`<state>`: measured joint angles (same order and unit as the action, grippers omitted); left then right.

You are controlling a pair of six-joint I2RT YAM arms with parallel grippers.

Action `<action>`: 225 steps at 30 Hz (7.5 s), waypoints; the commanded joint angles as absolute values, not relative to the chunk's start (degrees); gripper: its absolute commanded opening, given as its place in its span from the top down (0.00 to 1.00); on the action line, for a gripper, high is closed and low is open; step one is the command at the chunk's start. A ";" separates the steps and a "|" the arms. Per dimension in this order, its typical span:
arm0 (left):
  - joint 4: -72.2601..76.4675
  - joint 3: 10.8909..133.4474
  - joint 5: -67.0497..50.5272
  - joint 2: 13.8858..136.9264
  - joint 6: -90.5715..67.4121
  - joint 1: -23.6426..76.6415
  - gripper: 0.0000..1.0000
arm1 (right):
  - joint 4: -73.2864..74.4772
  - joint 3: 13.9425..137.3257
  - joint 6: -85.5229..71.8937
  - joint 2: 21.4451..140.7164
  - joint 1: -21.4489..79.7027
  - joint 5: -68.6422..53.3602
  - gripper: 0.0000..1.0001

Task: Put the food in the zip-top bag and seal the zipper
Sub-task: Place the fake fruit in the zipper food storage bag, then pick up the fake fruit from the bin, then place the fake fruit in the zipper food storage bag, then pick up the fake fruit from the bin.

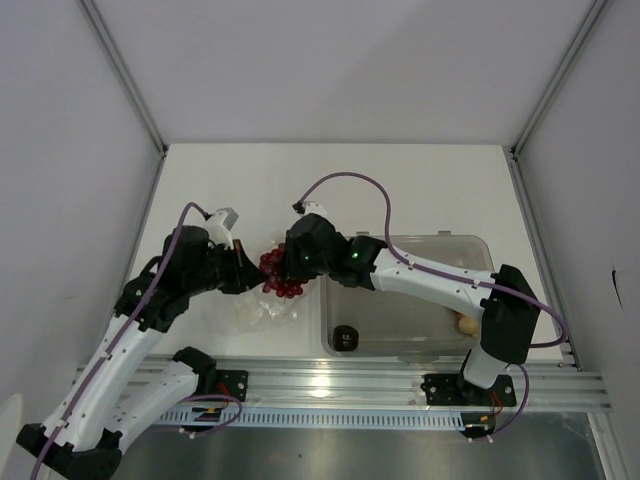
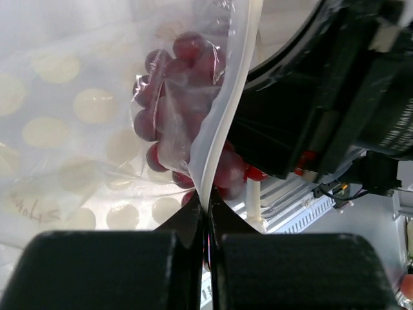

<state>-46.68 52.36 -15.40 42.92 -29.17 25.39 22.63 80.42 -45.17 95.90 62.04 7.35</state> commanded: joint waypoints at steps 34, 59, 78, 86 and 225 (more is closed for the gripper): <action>-41.57 51.33 -17.93 42.89 -31.38 25.75 1.00 | 29.78 70.07 -38.84 73.49 61.79 20.65 0.20; -40.61 49.83 -17.49 43.95 -30.50 25.75 0.99 | 26.03 39.12 -51.94 61.52 68.03 9.76 0.14; -41.04 49.83 -17.93 43.77 -30.24 25.75 1.00 | 20.31 40.17 -48.16 72.24 68.12 11.69 0.20; -40.34 49.66 -18.37 44.56 -30.50 25.75 0.99 | 15.74 38.32 -47.90 73.82 68.20 9.93 0.26; -25.05 36.48 -29.00 40.25 -35.86 25.75 0.99 | 57.31 42.45 -66.18 57.13 12.39 28.75 0.02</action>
